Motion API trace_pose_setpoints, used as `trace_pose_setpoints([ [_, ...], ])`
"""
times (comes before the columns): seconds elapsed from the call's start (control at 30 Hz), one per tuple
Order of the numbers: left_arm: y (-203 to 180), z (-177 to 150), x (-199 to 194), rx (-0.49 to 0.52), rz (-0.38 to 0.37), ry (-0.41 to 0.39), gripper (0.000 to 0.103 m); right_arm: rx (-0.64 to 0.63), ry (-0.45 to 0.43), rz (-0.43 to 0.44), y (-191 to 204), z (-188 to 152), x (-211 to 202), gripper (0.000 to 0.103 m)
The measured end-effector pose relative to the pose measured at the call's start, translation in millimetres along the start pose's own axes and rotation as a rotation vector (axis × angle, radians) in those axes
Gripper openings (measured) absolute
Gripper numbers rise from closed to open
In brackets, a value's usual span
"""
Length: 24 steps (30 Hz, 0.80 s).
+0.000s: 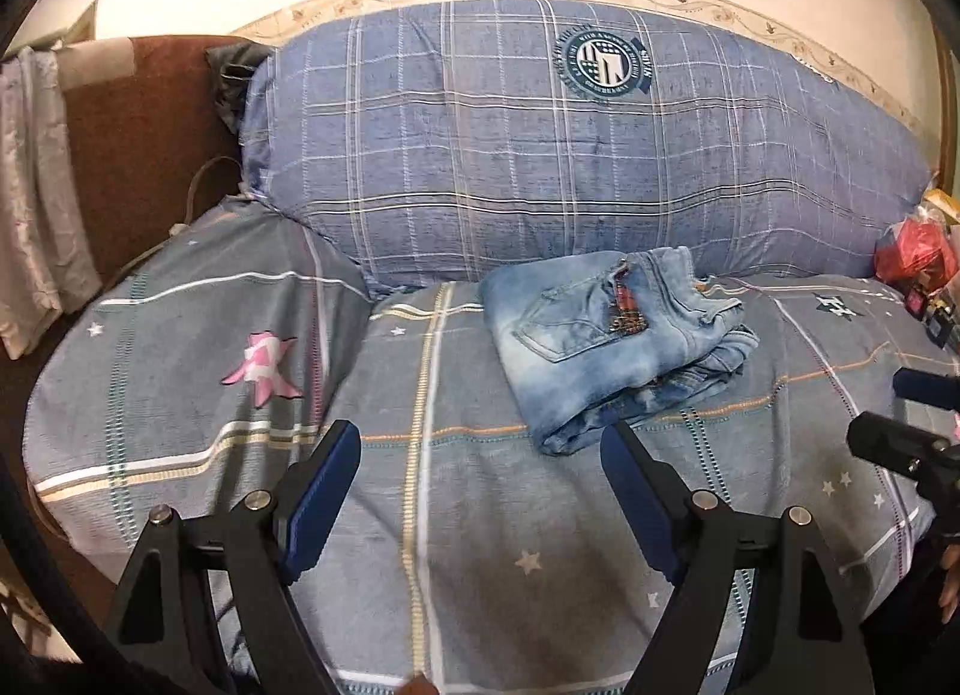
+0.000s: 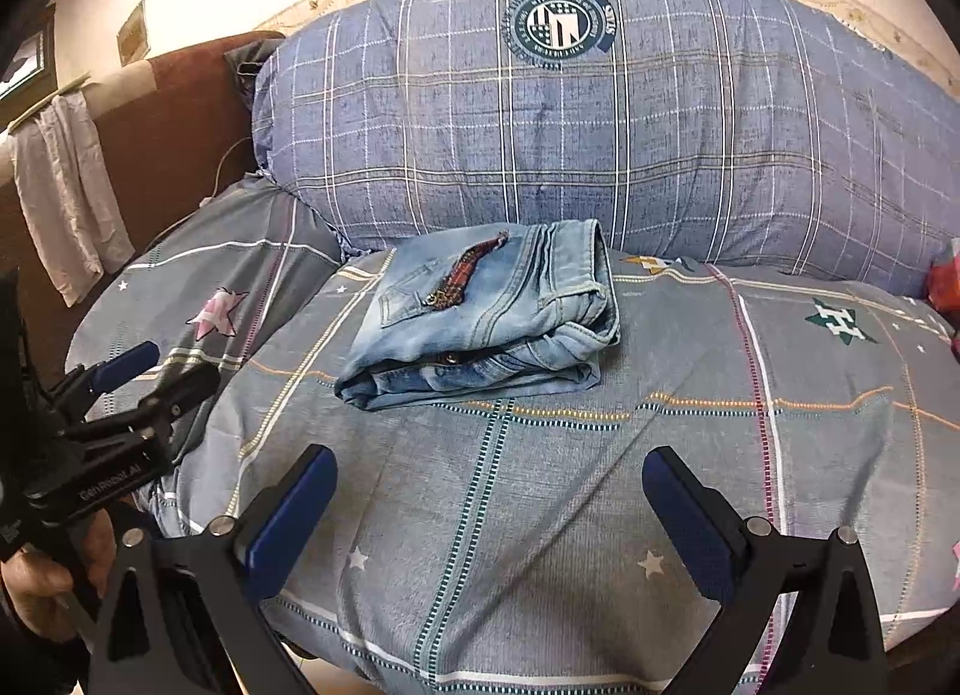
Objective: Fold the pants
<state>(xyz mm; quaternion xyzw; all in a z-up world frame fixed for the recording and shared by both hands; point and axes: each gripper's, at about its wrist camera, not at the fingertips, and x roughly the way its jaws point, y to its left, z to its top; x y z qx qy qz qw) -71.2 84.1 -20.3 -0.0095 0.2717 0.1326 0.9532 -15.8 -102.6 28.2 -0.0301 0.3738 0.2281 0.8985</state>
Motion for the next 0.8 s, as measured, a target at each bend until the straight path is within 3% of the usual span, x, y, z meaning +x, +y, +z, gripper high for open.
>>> trace_pose_setpoints([
  [0.4,-3.5,0.6,-32.4,0.015,-0.034,-0.037,0.083,-0.025,-0.041,0.008,18.8,-1.2,-31.9,0.103],
  [0.8,-5.7,0.9,-35.5,-0.016,-0.092,-0.024,0.083,-0.038,-0.069,0.016,25.3,0.0,-47.9,0.103],
])
